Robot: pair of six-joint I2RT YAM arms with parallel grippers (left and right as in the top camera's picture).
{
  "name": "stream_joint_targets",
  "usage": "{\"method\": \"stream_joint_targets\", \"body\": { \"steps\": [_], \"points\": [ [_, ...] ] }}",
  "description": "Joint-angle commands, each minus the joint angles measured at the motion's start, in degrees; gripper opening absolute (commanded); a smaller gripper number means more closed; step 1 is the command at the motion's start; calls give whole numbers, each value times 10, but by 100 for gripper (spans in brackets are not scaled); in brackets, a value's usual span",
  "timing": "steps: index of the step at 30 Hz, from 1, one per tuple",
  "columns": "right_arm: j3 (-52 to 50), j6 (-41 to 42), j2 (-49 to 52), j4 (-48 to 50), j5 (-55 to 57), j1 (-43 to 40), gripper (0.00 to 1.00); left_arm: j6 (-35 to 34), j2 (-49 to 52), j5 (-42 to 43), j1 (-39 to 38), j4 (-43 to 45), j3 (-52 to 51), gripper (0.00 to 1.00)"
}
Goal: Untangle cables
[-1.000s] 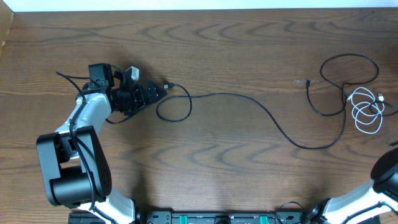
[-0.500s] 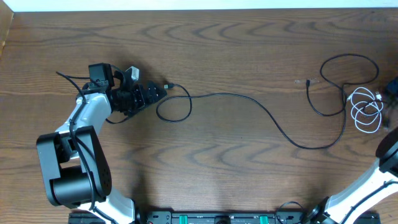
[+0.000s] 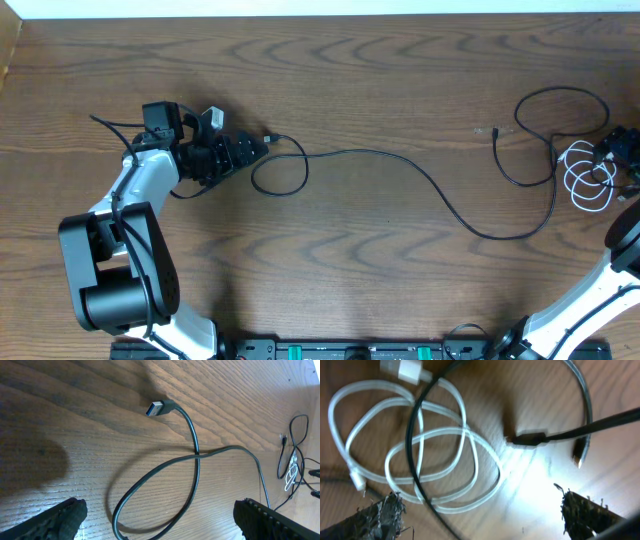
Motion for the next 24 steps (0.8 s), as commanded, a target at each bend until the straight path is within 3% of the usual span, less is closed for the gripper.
{"method": "stream_joint_targets", "body": {
  "steps": [1,10,17,24],
  "points": [
    [67,2,0,-46,-19,-1,99,3,7,-6,3,-1,2,98],
    [203,-22,0,-187,-35,7,99,3,7,-6,3,-1,2,98],
    [205,-122,0,-191,-142,63,99,3,7,-6,3,-1,2,98],
    [188,-187,0,-168,-147,171,98,3,7,-6,3,-1,2,98]
  ]
}}
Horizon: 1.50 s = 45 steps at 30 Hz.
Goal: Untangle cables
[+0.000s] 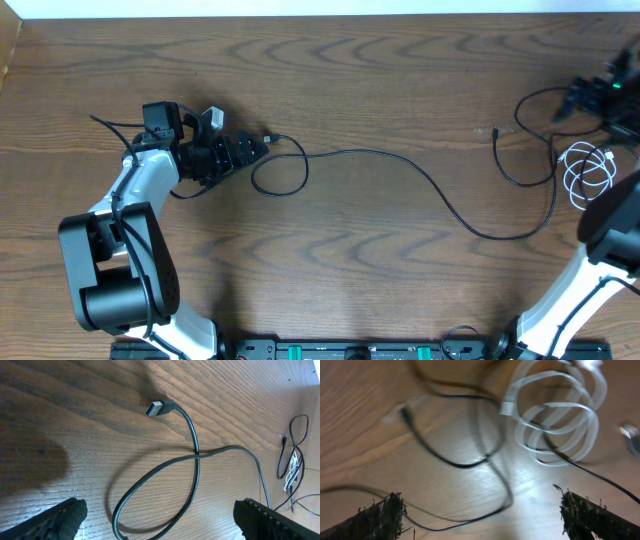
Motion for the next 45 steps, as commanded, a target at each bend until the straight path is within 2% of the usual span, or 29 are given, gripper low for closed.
{"method": "stream_joint_targets", "body": {
  "steps": [1,7,13,15,18,23,26,31,40,45],
  "points": [
    [-15,-58,0,14,-19,63,98,3,7,-6,3,-1,2,98],
    [-62,-71,0,57,-22,157,99,3,7,-6,3,-1,2,98],
    [-131,-174,0,144,-99,268,99,3,7,-6,3,-1,2,98],
    [-155,-184,0,181,-97,303,99,3,7,-6,3,-1,2,98],
    [-184,-183,0,229,-49,352,99,3,7,-6,3,-1,2,98],
    [-202,-132,0,265,193,400,99,3,7,-6,3,-1,2,99],
    [-202,-132,0,265,234,390,99,3,7,-6,3,-1,2,98],
    [-202,-124,0,265,231,324,99,3,7,-6,3,-1,2,98],
    [-202,-61,0,231,79,162,99,3,7,-6,3,-1,2,98],
    [-202,-63,0,239,70,97,99,3,7,-6,3,-1,2,98]
  ]
}}
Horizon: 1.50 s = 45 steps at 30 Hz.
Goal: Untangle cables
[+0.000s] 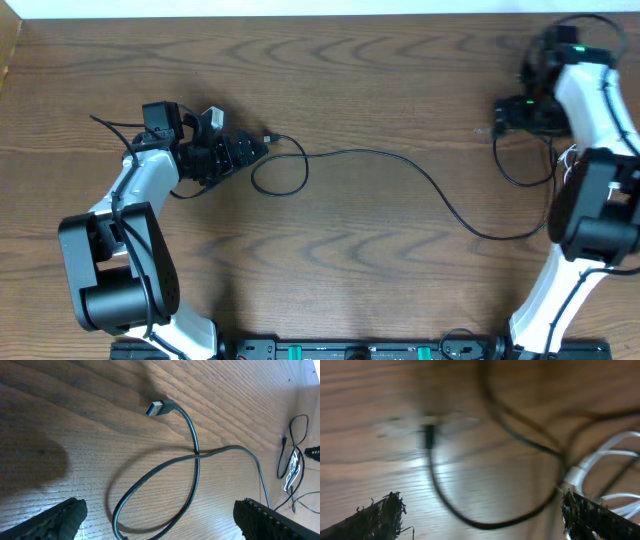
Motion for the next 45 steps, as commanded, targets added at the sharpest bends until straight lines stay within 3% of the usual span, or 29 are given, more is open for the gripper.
{"method": "stream_joint_targets", "body": {
  "steps": [1,9,14,20,24,27,28,29,30,35,38,45],
  "points": [
    [-2,16,0,7,-33,-34,99,3,7,-6,3,-1,2,98],
    [-44,-21,0,52,-97,-72,99,3,7,-6,3,-1,2,98],
    [-116,-78,0,150,-166,-70,99,3,7,-6,3,-1,2,98],
    [-184,-90,0,279,-178,-59,98,3,7,-6,3,-1,2,98],
    [-192,-125,0,283,-231,-48,84,3,7,-6,3,-1,2,98],
    [-192,-127,0,281,-238,-41,61,3,7,-6,3,-1,2,98],
    [-192,-127,0,280,-238,-39,50,3,7,-6,3,-1,2,98],
    [-192,-127,0,280,-238,-38,28,10,7,-10,3,-1,2,98],
    [-192,-126,0,276,-238,-37,4,36,7,-75,3,-1,2,99],
    [-192,-126,0,273,-243,-36,1,36,7,-242,3,-1,2,98],
    [-192,-124,0,266,-242,-36,1,36,7,-297,3,-1,2,98],
    [-192,-124,0,250,-276,-34,1,36,7,-308,3,-1,2,98]
  ]
}}
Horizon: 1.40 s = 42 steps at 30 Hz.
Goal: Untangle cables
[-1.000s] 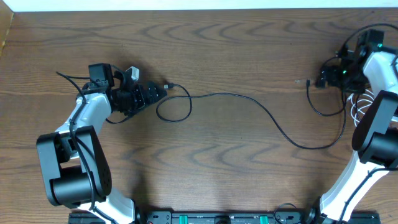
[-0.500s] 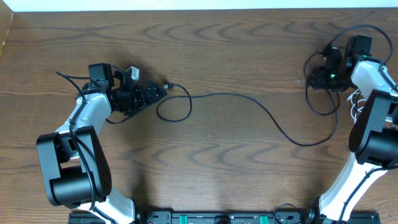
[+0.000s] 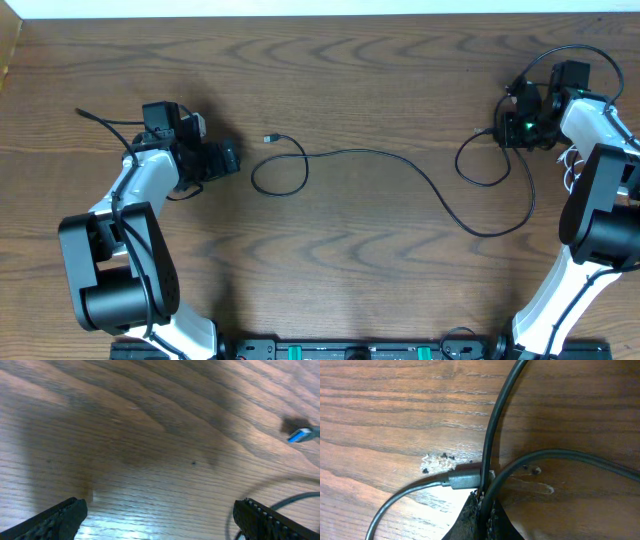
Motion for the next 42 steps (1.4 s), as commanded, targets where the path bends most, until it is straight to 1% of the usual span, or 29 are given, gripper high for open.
{"method": "stream_joint_targets", "body": {
  "steps": [1,5,9,11,12,13,15,17,18,19,20,21,22,23,26,27,30,31,32,34,35,37,39,42],
  "points": [
    [-9,-3,9,-10,-57,7,1,9,7,-33,3,-1,2,98],
    [-9,-3,9,-9,-109,21,1,9,7,-33,3,0,2,98],
    [-9,-3,9,-7,-120,43,1,-30,7,-19,2,3,2,99],
    [-9,-3,9,-7,-119,55,1,-86,7,19,2,-16,2,99],
    [-9,-3,9,-6,-119,63,1,-126,7,49,2,-24,2,99],
    [-9,-3,9,-5,-119,69,1,-150,7,78,2,-29,2,99],
    [-9,-3,9,-4,-119,84,1,-158,7,133,0,-36,2,99],
    [-9,-3,9,-5,-119,100,1,-158,7,144,-5,-40,2,99],
    [-9,1,9,-5,-119,108,1,-158,7,144,-8,-40,2,96],
    [-9,7,9,-5,-119,115,1,-158,7,144,-11,-39,2,82],
    [-9,14,9,-5,-119,125,1,-160,8,144,-16,-37,2,72],
    [-9,20,9,-5,-119,136,1,-165,8,144,-20,-35,2,64],
    [-9,24,9,-4,-119,145,1,-170,8,143,-27,-31,2,58],
    [-9,35,9,-3,-119,163,1,-180,8,139,-40,-25,2,49],
    [-9,53,9,0,-119,204,5,-214,12,103,-71,-20,2,43],
    [-9,72,9,2,-119,223,7,-226,18,89,-83,-16,2,40],
    [-9,114,9,9,-119,250,8,-238,35,90,-96,-5,2,38],
    [-9,132,9,12,-119,259,9,-243,41,90,-99,0,2,38],
    [-9,148,9,16,-119,268,13,-250,49,90,-100,5,2,37],
    [-9,179,9,25,-119,288,24,-266,63,91,-101,13,2,37],
    [-9,191,9,31,-119,299,26,-268,69,95,-101,17,2,37],
    [-9,210,9,43,-119,316,34,-279,78,97,-101,20,2,37],
    [-9,229,9,59,-119,335,37,-281,84,102,-101,21,2,36],
    [-9,257,9,86,-113,360,50,-281,85,111,-101,21,2,36]
  ]
}}
